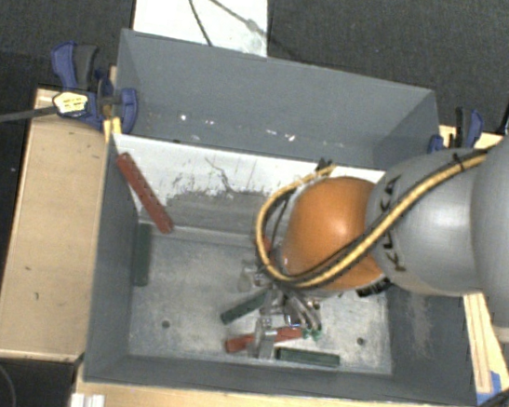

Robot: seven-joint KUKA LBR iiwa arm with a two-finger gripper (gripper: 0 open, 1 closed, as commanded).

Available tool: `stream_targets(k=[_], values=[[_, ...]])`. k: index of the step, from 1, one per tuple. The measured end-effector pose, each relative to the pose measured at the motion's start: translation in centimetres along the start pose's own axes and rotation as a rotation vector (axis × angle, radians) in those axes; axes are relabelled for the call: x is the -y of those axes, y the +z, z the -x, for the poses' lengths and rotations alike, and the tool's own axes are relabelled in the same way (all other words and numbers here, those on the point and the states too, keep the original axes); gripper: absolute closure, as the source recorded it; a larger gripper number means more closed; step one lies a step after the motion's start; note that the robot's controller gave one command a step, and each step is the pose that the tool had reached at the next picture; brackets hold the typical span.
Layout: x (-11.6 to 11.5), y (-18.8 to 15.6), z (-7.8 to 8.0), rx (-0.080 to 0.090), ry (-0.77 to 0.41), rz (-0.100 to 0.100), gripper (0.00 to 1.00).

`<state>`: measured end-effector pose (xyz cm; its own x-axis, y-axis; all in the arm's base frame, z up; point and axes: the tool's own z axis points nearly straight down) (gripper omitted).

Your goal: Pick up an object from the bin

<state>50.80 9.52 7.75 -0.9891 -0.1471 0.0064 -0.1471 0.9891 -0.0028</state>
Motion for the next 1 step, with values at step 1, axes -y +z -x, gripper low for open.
stream_targets(k=[1], values=[[-0.46,-0.41,0.23,0.008,0.0,0.004,1.0]])
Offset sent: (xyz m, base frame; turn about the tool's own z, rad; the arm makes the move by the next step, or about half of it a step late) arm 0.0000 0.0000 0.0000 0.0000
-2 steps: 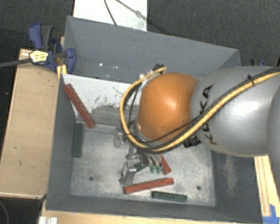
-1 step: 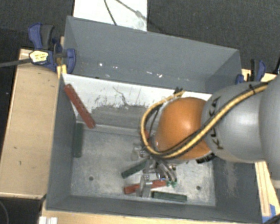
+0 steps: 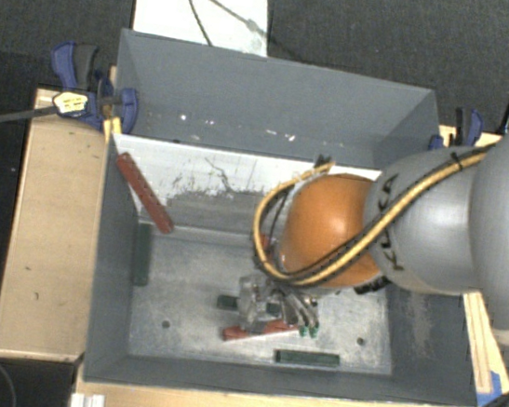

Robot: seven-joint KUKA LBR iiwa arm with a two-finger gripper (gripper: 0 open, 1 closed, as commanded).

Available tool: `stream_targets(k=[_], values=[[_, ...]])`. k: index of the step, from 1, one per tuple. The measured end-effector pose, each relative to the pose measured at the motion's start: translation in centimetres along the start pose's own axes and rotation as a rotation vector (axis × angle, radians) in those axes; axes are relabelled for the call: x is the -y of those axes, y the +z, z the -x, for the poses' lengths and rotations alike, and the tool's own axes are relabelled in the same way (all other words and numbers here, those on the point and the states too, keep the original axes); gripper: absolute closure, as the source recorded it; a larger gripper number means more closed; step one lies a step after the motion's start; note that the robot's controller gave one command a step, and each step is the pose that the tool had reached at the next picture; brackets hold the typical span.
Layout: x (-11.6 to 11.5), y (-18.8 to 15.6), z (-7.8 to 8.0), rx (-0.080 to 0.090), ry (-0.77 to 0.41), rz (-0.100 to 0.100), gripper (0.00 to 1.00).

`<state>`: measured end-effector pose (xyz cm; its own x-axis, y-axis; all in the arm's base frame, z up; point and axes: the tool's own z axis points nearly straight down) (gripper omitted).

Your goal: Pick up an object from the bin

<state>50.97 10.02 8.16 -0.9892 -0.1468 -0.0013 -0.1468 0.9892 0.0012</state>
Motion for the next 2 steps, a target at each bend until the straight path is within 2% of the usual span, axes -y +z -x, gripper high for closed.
stream_targets(k=[1,2], values=[[0.01,-0.02,0.02,0.0,0.002,0.0,0.0],[0.0,0.0,-0.01,-0.001,0.007,0.0,1.0]])
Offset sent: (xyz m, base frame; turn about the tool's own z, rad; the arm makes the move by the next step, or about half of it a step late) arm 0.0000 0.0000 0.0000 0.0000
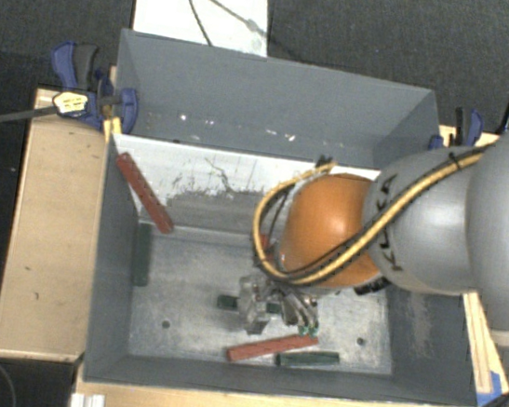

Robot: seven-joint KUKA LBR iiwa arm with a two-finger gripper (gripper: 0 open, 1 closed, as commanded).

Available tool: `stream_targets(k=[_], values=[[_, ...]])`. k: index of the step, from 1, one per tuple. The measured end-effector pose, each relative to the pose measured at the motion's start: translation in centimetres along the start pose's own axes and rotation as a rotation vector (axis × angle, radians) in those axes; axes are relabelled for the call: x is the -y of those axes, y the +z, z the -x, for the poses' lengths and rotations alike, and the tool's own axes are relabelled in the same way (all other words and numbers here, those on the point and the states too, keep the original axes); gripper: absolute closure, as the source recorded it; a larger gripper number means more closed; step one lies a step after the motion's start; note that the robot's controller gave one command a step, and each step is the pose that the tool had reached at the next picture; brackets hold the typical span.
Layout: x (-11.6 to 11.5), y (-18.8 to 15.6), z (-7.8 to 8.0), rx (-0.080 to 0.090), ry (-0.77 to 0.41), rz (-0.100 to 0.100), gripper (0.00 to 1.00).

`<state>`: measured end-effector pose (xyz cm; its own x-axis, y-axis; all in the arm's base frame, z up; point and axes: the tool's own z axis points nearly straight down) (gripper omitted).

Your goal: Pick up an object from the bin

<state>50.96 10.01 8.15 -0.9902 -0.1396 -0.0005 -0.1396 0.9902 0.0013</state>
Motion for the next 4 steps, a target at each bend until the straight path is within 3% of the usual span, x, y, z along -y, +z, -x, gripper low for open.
stream_targets(k=[1,2,3,4], values=[[0.0,-0.01,0.01,0.0,-0.001,0.0,0.0],[0.0,0.0,0.0,0.0,-0.001,0.0,1.0],[0.0,0.0,0.0,0.0,0.002,0.0,0.0],[0.0,0.0,-0.01,-0.001,0.005,0.0,1.0]])
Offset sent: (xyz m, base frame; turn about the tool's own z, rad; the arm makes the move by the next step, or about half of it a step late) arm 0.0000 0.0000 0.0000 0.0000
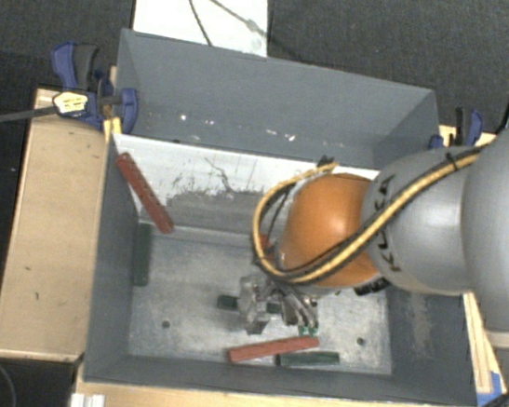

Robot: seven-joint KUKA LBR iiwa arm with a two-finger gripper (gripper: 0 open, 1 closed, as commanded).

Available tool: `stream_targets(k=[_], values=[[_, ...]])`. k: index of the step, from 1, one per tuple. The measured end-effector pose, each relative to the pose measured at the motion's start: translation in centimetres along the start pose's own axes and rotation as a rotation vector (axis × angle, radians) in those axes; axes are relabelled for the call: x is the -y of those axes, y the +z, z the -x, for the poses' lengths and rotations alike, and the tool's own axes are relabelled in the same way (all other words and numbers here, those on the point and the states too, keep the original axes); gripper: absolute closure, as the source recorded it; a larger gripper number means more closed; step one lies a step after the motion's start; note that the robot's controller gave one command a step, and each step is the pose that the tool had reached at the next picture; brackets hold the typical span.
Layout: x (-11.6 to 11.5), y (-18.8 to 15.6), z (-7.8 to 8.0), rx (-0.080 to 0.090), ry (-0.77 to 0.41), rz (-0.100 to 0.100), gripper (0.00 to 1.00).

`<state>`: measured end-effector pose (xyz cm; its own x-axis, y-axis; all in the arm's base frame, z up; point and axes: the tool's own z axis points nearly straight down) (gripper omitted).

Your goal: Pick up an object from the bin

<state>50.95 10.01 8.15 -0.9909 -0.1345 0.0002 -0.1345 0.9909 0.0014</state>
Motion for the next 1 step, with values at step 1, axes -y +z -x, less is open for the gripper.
stream_targets(k=[1], values=[[0.0,-0.01,0.01,0.0,-0.012,0.0,0.0]])
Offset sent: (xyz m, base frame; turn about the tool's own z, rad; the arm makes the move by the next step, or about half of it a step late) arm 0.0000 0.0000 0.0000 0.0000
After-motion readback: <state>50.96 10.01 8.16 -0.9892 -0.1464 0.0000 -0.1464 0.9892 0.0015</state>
